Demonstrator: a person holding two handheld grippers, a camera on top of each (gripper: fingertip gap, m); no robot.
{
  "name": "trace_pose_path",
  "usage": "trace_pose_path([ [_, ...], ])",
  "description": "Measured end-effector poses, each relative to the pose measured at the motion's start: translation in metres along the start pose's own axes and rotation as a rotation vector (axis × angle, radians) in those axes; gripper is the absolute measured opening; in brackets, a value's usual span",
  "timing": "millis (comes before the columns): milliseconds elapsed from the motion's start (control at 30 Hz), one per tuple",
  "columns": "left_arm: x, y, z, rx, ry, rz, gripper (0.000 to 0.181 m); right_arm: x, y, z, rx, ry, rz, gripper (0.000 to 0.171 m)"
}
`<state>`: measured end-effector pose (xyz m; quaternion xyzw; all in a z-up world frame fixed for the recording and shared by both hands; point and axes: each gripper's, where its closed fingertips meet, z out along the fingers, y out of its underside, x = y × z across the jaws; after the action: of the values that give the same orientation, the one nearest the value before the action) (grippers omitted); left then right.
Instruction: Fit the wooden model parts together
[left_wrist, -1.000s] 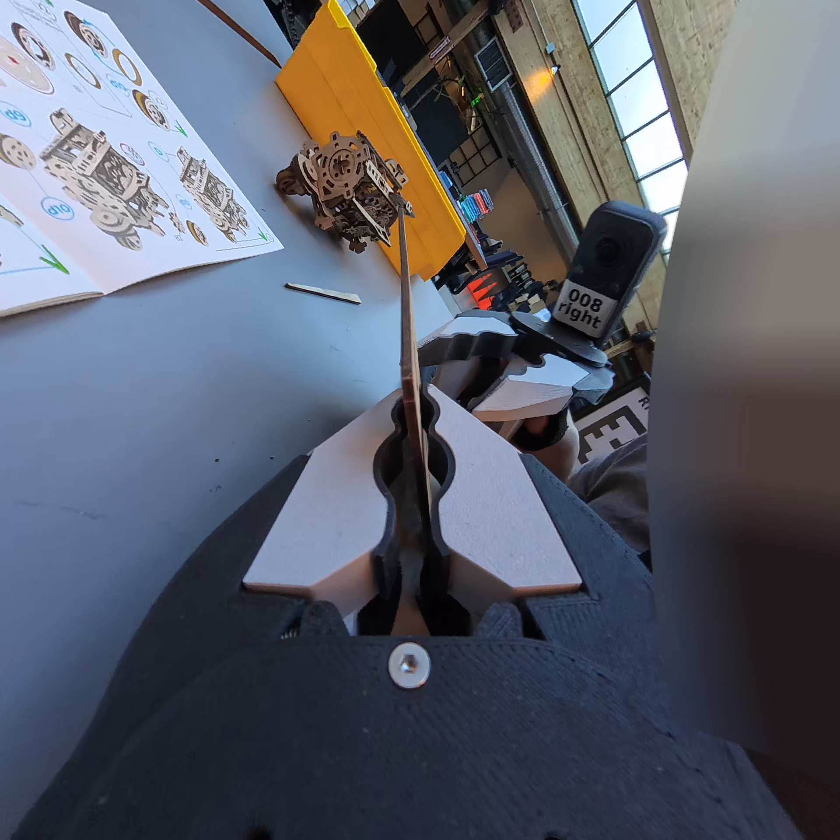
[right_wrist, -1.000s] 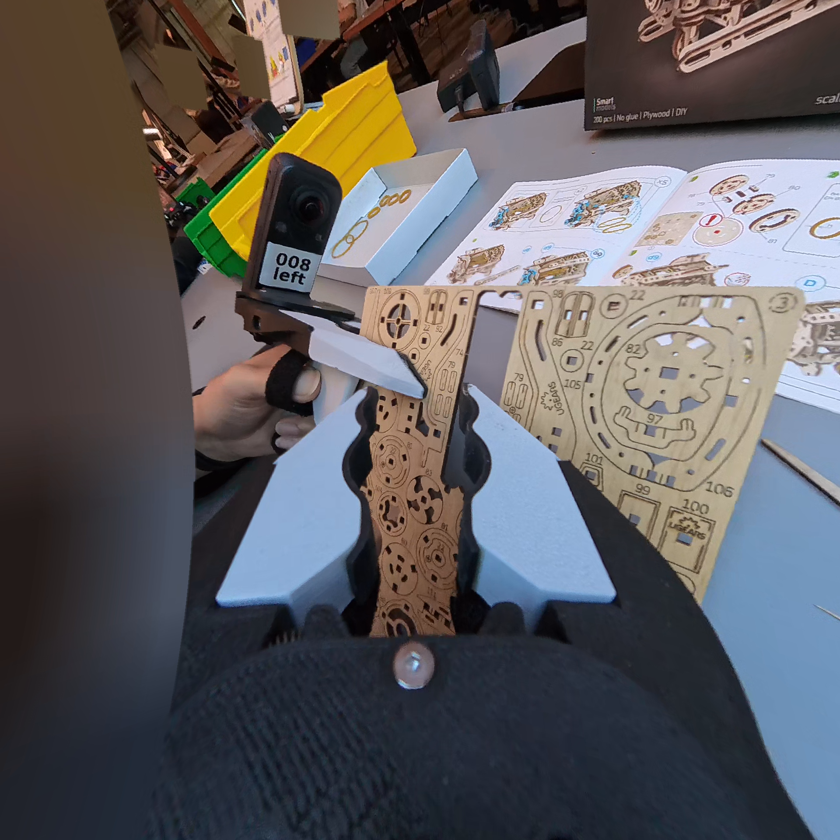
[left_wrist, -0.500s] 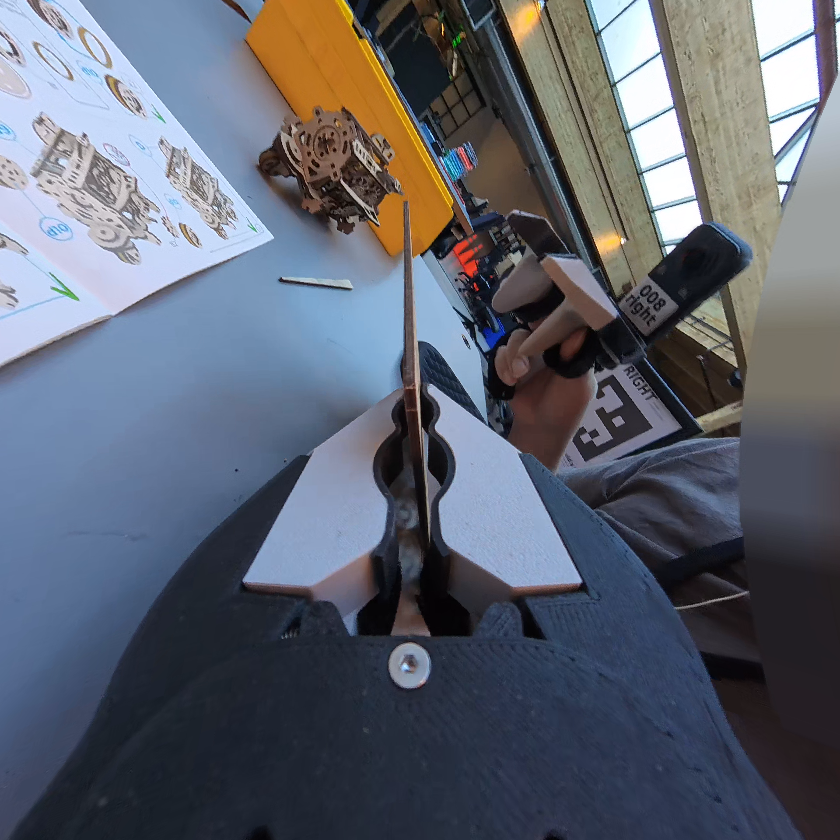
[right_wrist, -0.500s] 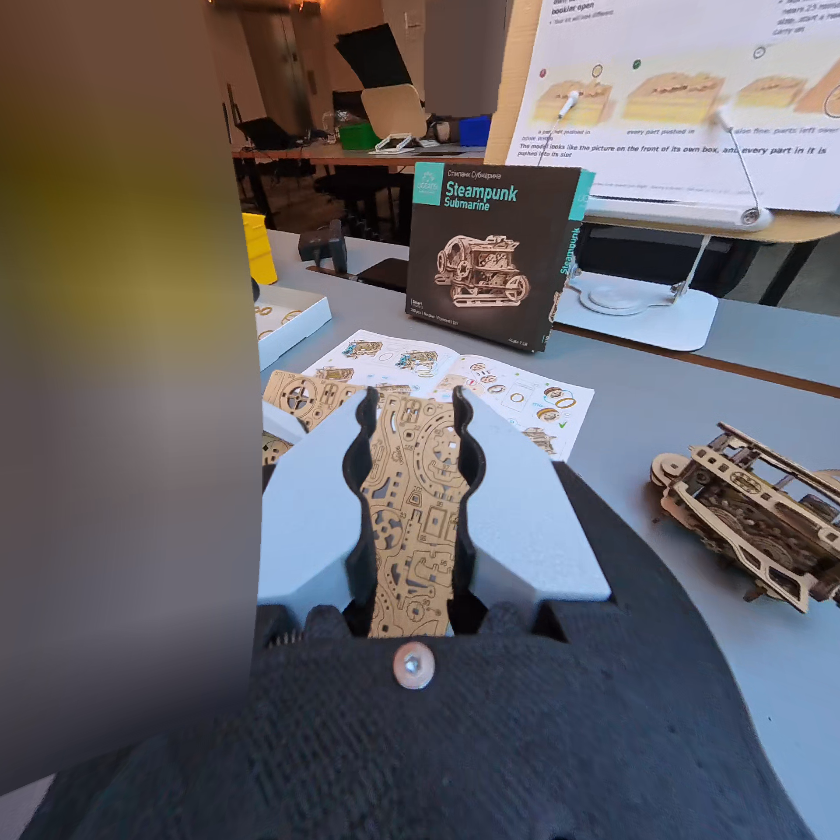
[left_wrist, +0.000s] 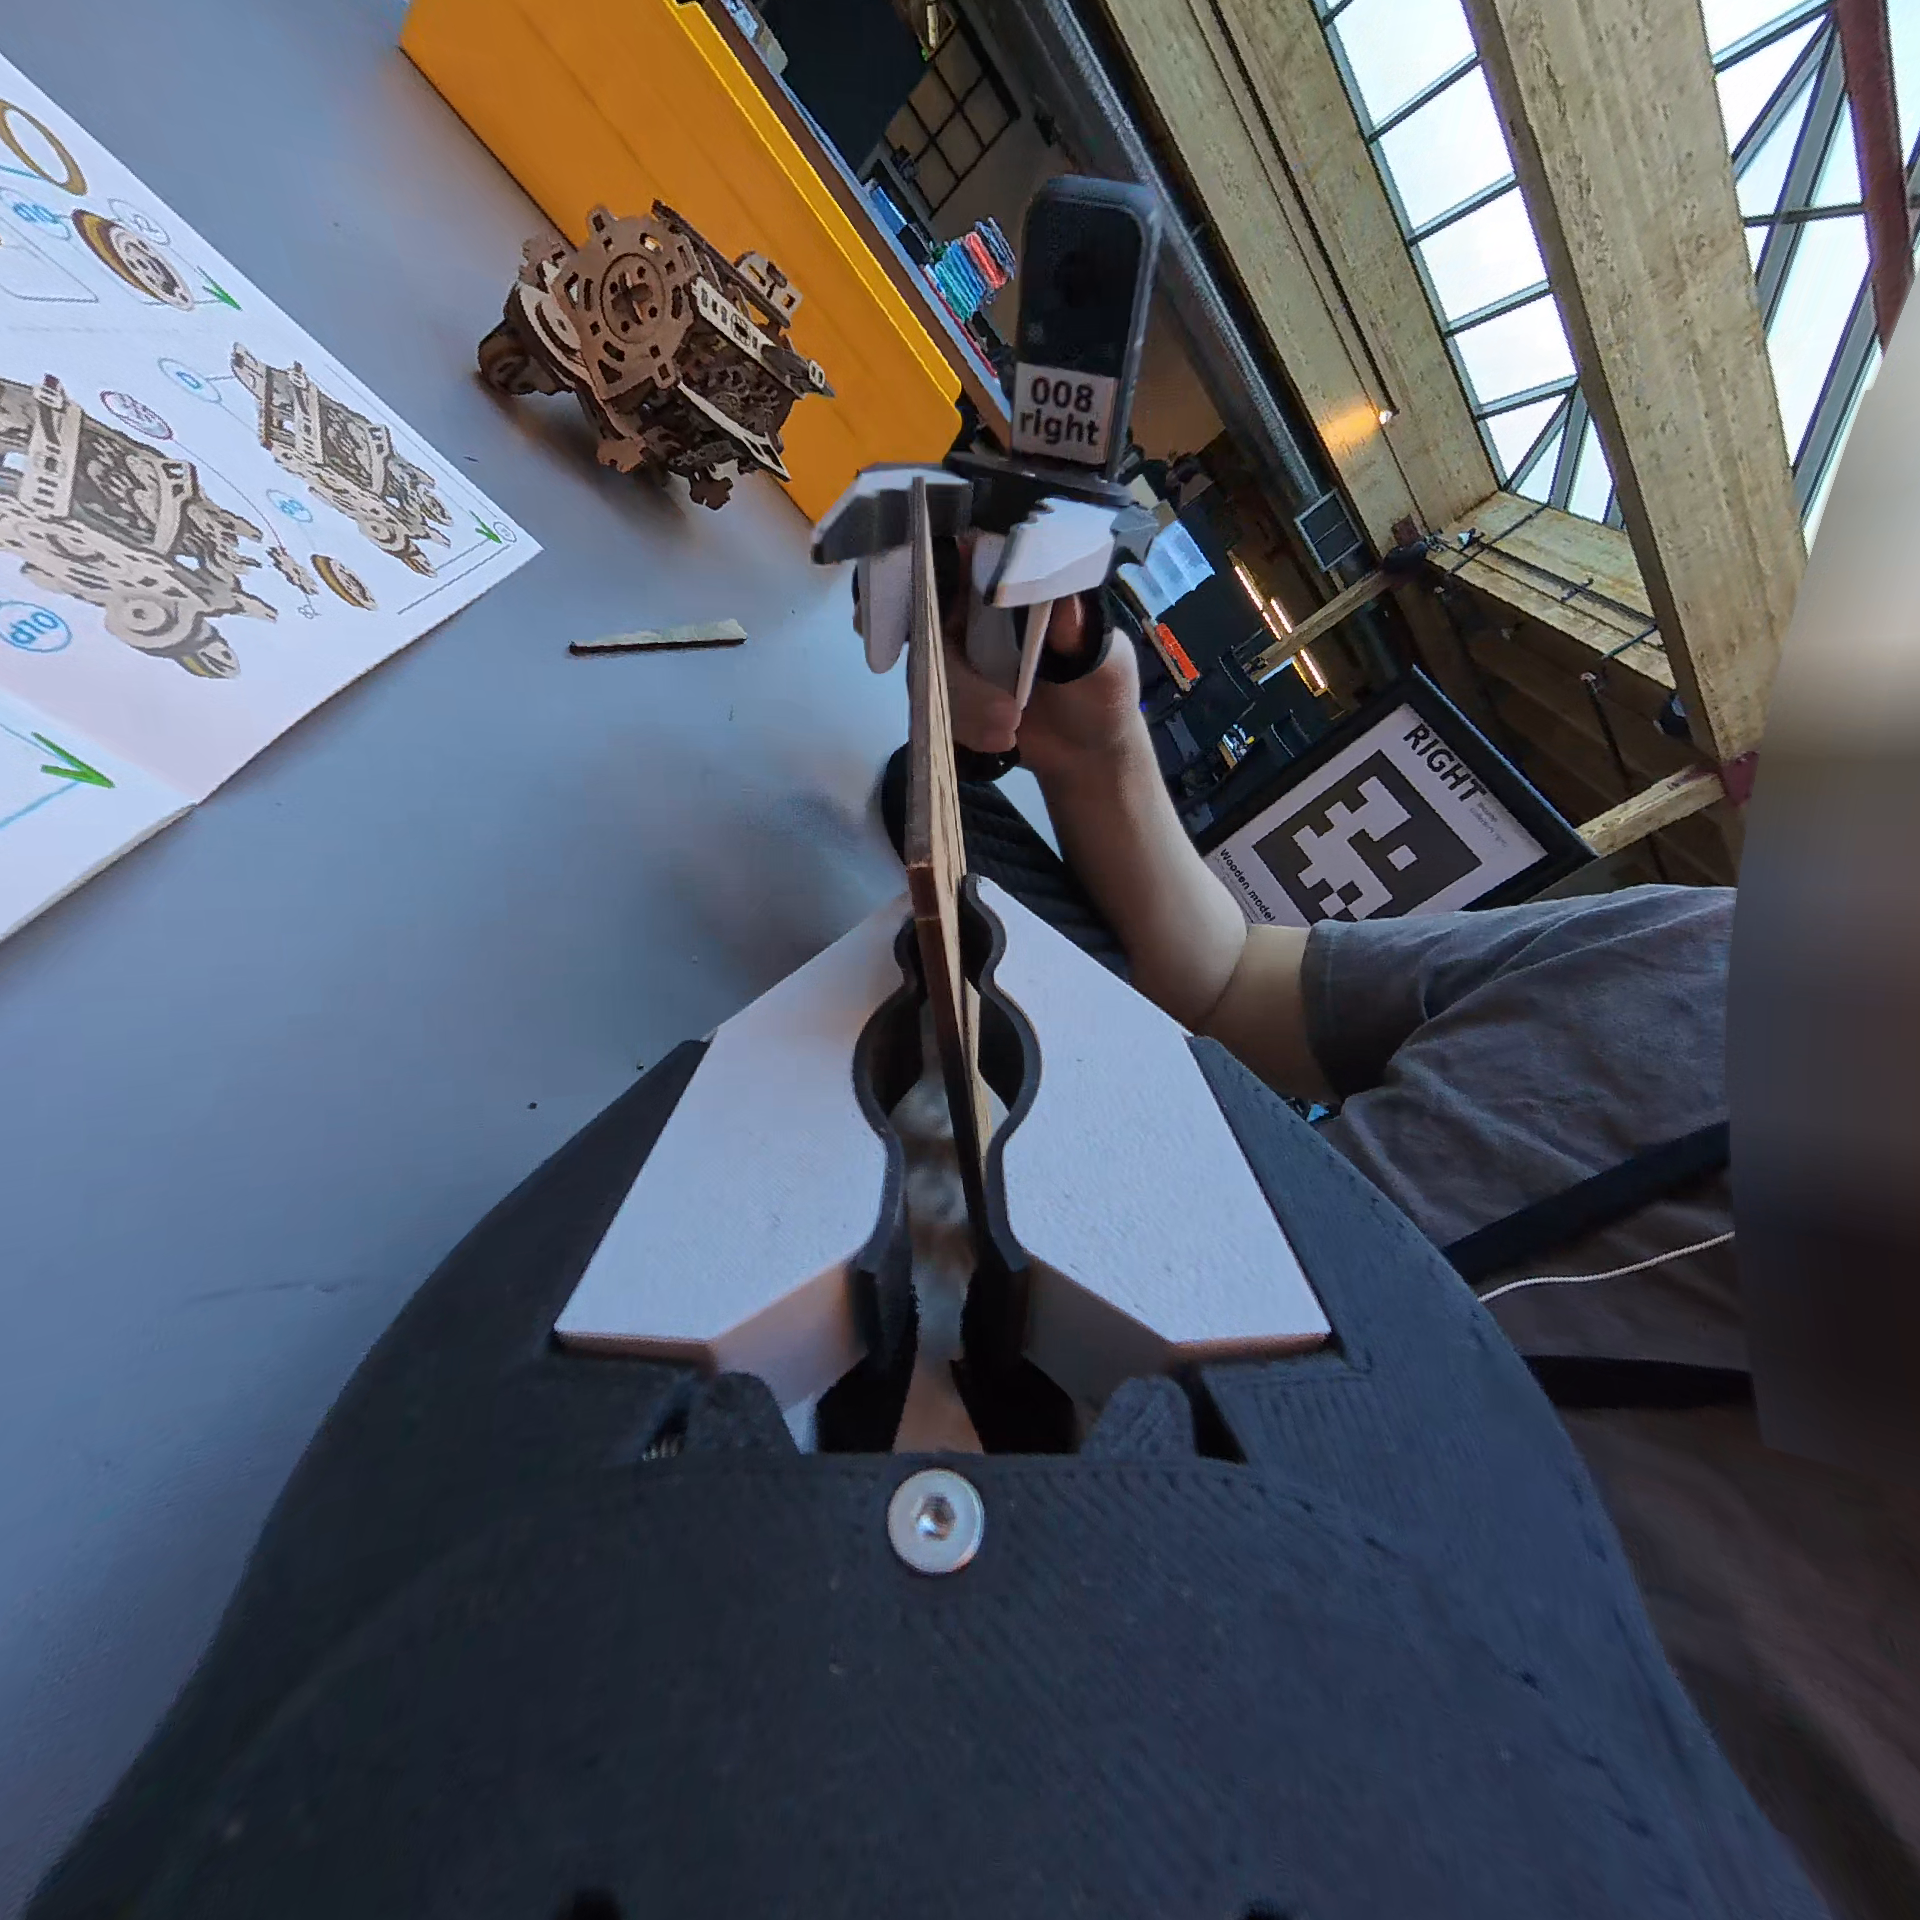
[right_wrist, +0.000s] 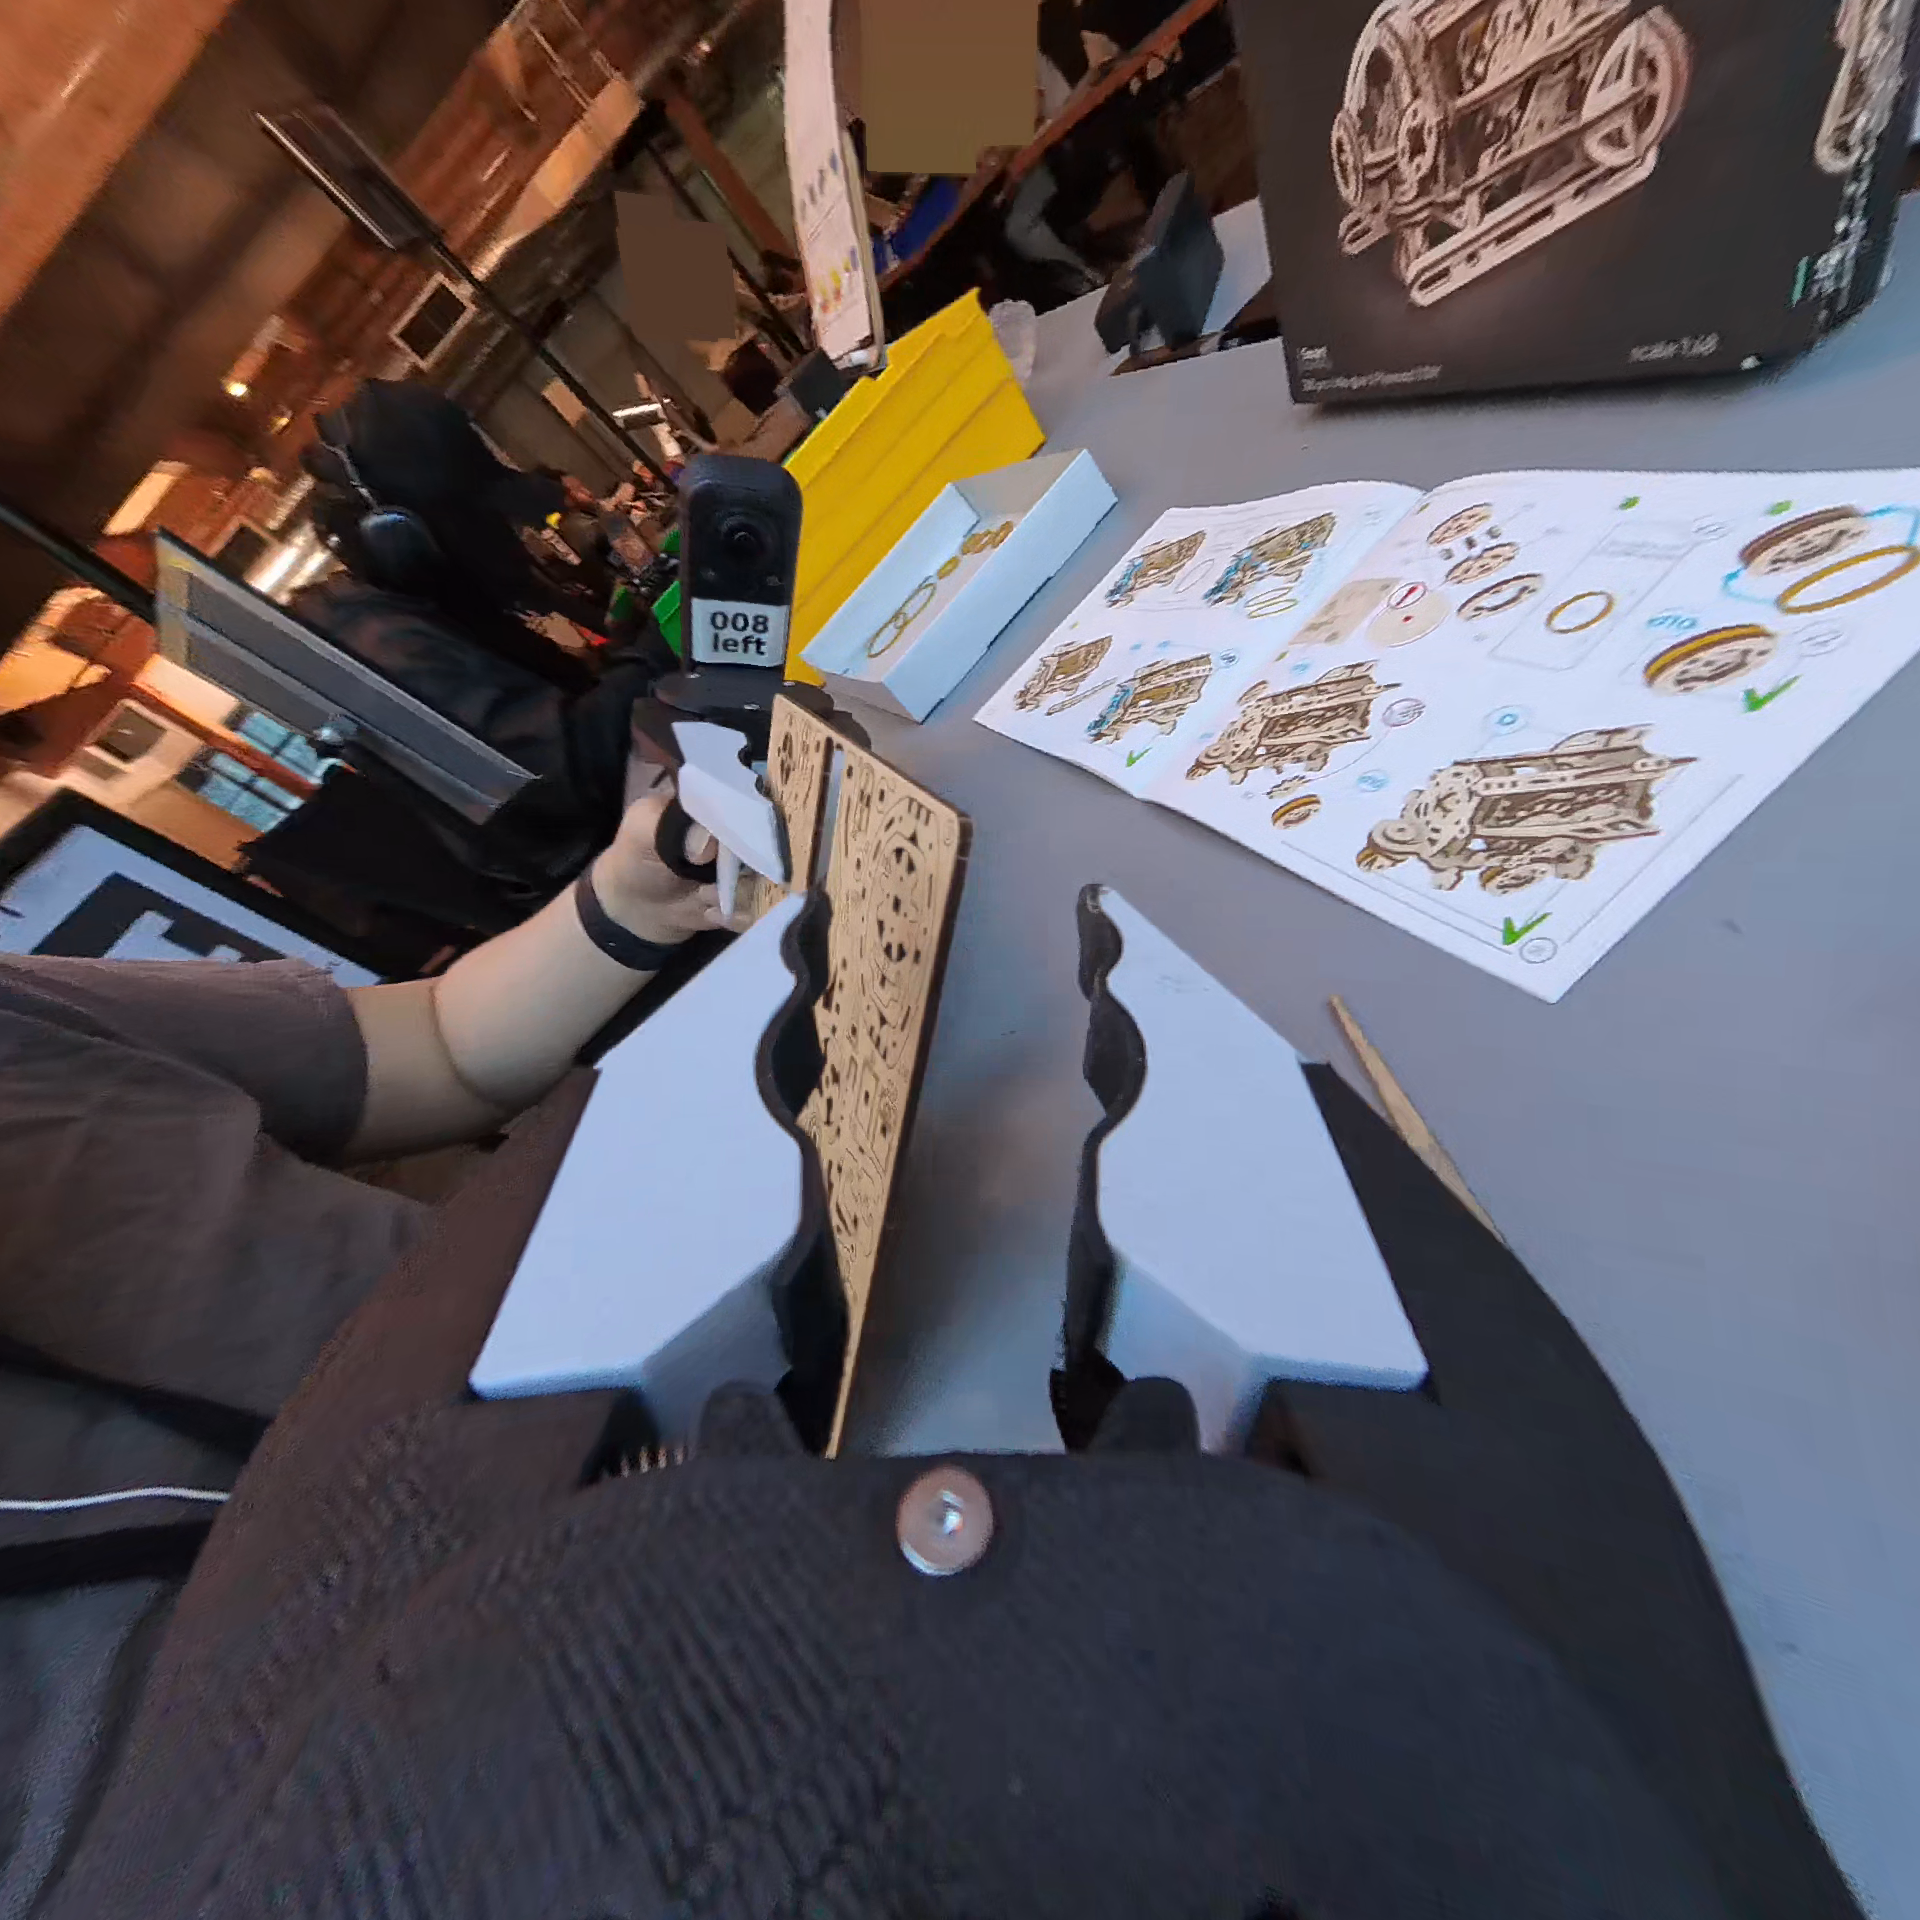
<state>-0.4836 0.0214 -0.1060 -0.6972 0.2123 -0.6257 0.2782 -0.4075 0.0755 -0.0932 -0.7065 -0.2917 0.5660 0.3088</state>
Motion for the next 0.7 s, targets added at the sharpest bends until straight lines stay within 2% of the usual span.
trace_pose_path([
  [67,-0.001,0.0,-0.001,0.004,0.005,-0.012,0.001,-0.001,0.007,0.0,-0.017,-0.068,0.062,0.034],
  [133,0.0,-0.001,-0.002,0.008,0.022,-0.027,0.001,-0.006,0.007,-0.001,0.001,-0.149,0.117,0.031],
  [333,0.0,0.0,-0.001,0.0,0.032,-0.033,0.001,-0.012,0.023,0.008,-0.06,-0.206,0.168,0.026],
  [400,0.0,0.0,-0.001,0.002,0.032,-0.034,0.001,-0.019,0.027,0.009,-0.091,-0.243,0.152,0.003],
  [700,0.003,-0.004,-0.003,0.032,0.07,-0.088,0.011,-0.02,0.023,0.004,-0.054,-0.251,0.196,0.001],
])
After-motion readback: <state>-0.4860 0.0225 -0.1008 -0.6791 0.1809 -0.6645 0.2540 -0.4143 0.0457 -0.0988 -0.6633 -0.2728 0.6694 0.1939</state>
